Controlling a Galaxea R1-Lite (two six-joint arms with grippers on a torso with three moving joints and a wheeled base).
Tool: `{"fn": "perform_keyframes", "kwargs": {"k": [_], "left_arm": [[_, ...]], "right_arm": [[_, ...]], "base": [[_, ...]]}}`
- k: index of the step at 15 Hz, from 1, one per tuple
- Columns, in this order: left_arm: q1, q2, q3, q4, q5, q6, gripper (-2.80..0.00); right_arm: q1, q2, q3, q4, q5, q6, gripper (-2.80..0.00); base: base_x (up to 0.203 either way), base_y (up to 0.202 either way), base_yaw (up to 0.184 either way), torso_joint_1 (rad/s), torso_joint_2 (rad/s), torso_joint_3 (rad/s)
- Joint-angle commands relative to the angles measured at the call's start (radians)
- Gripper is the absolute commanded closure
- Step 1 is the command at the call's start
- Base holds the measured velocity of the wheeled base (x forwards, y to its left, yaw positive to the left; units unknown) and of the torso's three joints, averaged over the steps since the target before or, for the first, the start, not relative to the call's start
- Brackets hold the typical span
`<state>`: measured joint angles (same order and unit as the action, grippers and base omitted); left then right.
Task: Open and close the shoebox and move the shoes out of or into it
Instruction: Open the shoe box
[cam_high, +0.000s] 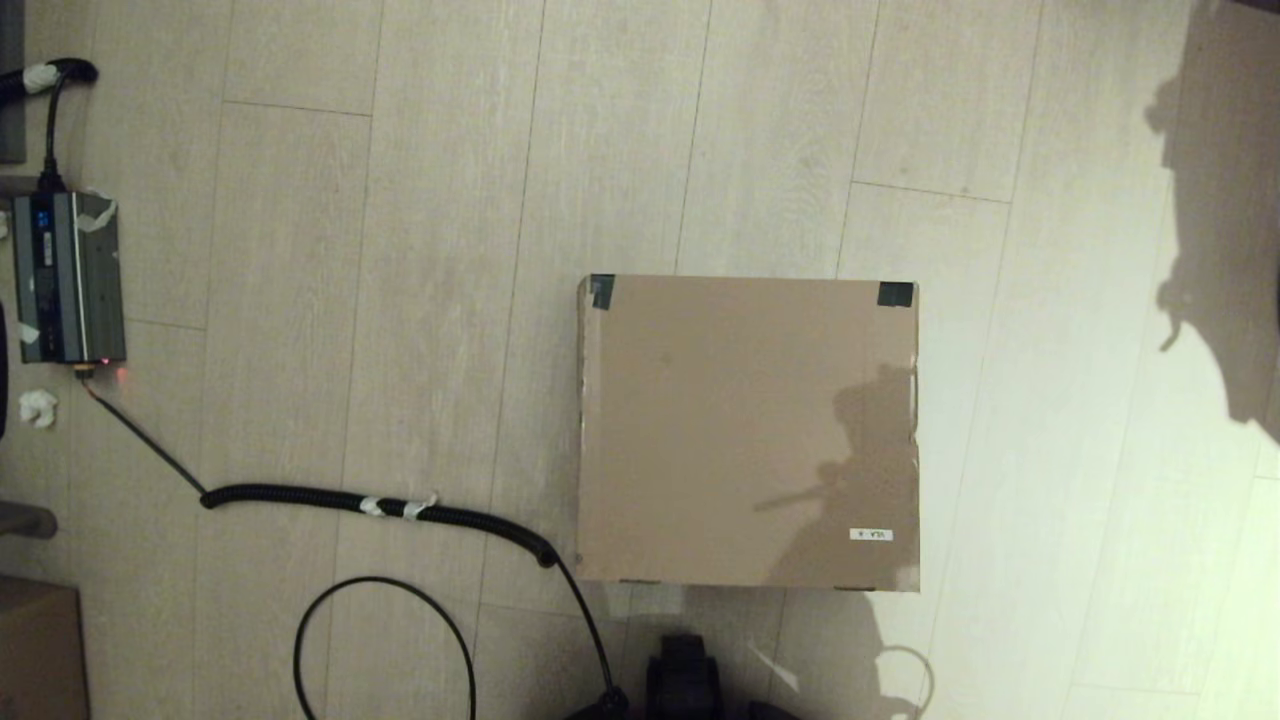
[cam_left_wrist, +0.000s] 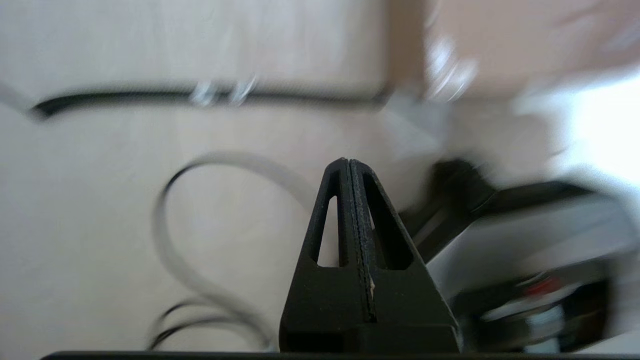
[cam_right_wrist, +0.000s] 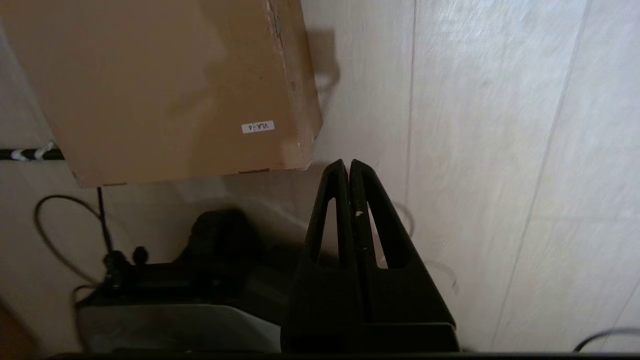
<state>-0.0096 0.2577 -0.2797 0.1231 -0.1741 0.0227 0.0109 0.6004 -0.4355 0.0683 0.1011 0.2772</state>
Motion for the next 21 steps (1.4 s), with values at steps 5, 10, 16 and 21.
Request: {"fn": "perform_keyframes", "kwargs": {"k": [5,10,16,21], "left_arm": [[-0.012,0.855,-0.335,-0.135,-0.345,-0.424,0.0],[-0.041,1.361,-0.457,-0.36,-0.593,-0.547,0.0],[-0.14,1.645,-0.657,-0.453,-0.631,-0.568,0.0],[-0.2,1.668,-0.677,-0.521,-0.588,-0.567,0.0]], "right_arm": [[-0.038,0.814,-0.212,-0.022,0.231,-0.054,0.0],[-0.169,1.218,-0.309,-0.337,0.659,-0.174,0.0],[-0.178,1.382,-0.283,-0.66,0.723,-0.186,0.0],[-0.1,1.382,-0.269,-0.677,0.718,-0.171,0.0]], "base": [[0.0,0.0,0.0,0.0,0.0,0.0],[0.0,0.0,0.0,0.0,0.0,0.0],[0.0,0.0,0.0,0.0,0.0,0.0],[0.0,0.0,0.0,0.0,0.0,0.0]]}}
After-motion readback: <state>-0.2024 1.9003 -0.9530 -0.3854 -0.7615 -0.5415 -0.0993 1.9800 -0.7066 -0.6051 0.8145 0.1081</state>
